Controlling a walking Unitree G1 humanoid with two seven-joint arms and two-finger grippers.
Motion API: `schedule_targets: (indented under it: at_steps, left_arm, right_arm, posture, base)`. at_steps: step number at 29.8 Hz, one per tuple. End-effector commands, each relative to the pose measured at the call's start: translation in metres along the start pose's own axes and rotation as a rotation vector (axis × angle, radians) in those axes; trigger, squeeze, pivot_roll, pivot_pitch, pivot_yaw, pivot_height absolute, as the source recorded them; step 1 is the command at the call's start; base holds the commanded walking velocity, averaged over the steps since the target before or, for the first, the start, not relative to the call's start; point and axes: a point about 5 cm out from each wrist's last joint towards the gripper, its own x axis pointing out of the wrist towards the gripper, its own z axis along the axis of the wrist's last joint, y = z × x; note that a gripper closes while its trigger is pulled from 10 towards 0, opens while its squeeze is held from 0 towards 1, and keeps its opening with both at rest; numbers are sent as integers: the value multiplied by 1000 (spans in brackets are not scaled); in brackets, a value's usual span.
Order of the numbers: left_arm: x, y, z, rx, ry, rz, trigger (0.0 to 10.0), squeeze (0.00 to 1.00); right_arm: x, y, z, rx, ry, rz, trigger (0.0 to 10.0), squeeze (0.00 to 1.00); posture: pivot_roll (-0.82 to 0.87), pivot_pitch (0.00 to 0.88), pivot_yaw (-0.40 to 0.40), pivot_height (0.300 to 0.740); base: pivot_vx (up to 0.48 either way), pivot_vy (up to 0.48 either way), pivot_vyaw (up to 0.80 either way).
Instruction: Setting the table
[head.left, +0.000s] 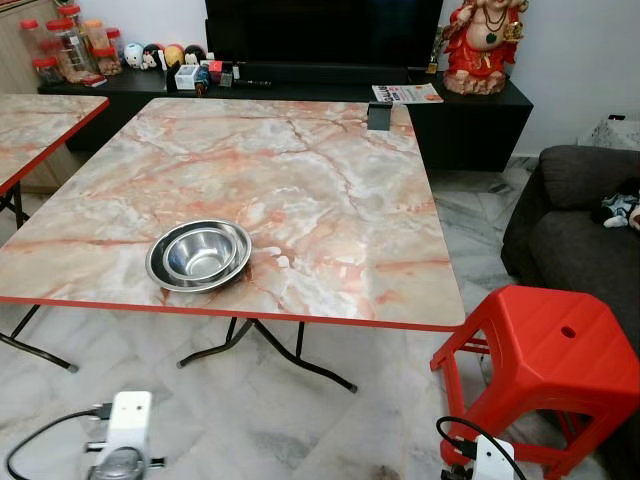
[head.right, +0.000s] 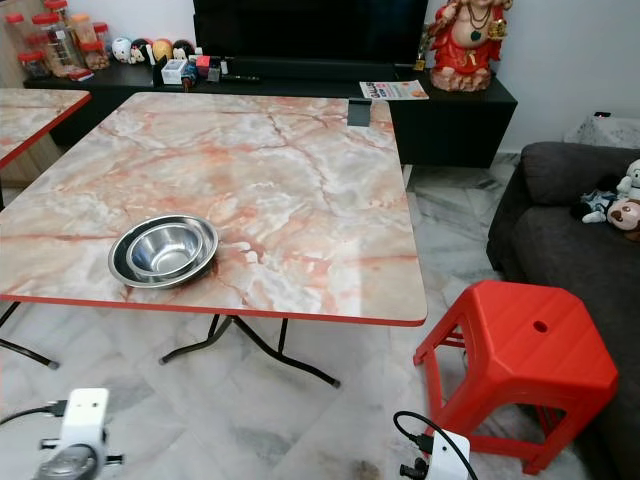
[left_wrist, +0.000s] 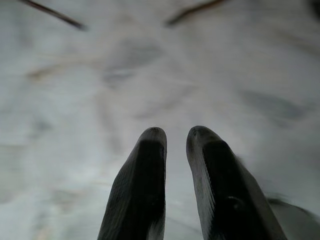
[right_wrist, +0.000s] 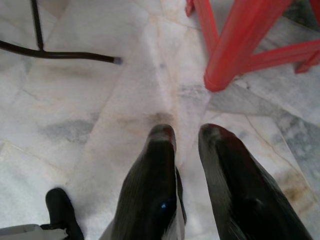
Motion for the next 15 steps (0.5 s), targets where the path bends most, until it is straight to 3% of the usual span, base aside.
schedule_targets:
  at_steps: [1,3,7,11,15]
  left_arm:
    - [0,-10,-1,-25,12,-53,10000,0]
    - [-1,-20,-2,-22,19,-94,10000,0]
    - [-6,-54,-9,97,29,-249,10000,0]
    - [-6,-58,-8,42,36,-233,10000,0]
    - [-7,-61,-8,53,32,-244,10000,0]
  right_arm:
    - [0,-1,1,-5,-2,0,10000,0]
    - [0,-1,1,-5,-4,-1,10000,0]
    - [0,-4,1,-2,-4,-11,10000,0]
    - [0,-6,1,8,-6,-23,10000,0]
    - [0,-7,1,8,-7,-24,10000,0]
  posture:
    - [-46,0,6,740]
    - [-44,0,-1,740]
    - [-58,0,-2,740]
    - [-77,0,1,740]
    - [-77,0,-6,740]
  base:
    - [0,0,0]
    - [0,0,0]
    - [0,0,0]
    - [0,0,0]
    - [0,0,0]
